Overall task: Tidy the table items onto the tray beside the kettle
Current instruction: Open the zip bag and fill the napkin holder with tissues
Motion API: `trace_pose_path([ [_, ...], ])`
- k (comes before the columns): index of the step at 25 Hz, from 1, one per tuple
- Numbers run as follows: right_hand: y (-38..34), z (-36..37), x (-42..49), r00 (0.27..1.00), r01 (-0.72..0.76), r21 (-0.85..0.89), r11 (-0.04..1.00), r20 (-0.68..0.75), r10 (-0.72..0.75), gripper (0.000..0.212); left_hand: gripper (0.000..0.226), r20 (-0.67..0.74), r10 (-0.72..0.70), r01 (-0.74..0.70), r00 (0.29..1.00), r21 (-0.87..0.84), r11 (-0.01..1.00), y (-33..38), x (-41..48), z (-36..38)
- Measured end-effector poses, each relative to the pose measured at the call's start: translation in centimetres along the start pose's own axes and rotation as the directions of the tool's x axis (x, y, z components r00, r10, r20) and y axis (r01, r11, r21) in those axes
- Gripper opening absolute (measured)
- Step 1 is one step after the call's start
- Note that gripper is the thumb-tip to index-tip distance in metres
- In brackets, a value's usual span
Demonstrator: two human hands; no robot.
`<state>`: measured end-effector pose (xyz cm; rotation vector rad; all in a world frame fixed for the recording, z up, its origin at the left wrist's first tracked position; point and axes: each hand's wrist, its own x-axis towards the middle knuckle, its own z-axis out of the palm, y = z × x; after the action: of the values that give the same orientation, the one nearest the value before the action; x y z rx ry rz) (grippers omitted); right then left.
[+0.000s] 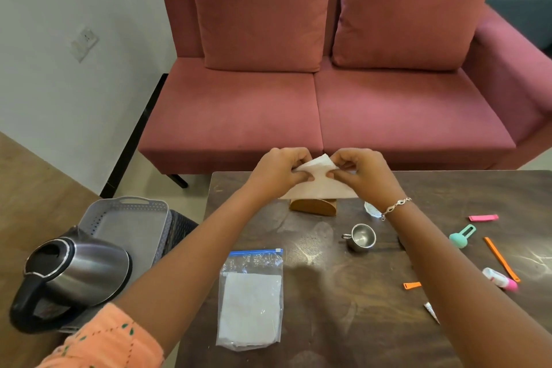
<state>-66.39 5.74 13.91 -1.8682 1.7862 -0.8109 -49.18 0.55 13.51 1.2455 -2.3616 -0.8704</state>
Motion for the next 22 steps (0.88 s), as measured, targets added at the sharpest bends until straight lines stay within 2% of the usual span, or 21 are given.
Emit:
trace_pose_path([
  [4, 2.8, 0.9, 1.7, 0.991, -0.077, -0.04, 0.996, -0.11, 0.073, 0.01, 0.009, -0.071, -0.053, 0.062, 0.996, 0.146, 0.987, -1.5, 3.5, 1.0],
  [8, 6.2, 2.7, 3.3, 0.98, -0.119, -0.11, 0.987, -0.174, 0.098, 0.006, 0.008, -0.029, -0.046, 0.051, 0.999, 0.211, 0.976, -2.8, 6.5, 3.6],
  [16, 14.0, 8.8, 4.7, 0.99, -0.13, -0.257, 0.957, -0.094, 0.109, 0.008, 0.014, 0.032, -0.054, 0.042, 0.998, 0.304, 0.952, -8.9, 10.3, 11.1],
  [22, 17.7, 13.1, 5.5, 0.992, -0.119, -0.263, 0.957, -0.082, 0.101, 0.006, 0.015, 0.095, -0.077, 0.036, 0.992, 0.377, 0.926, -13.5, 11.7, 15.5],
])
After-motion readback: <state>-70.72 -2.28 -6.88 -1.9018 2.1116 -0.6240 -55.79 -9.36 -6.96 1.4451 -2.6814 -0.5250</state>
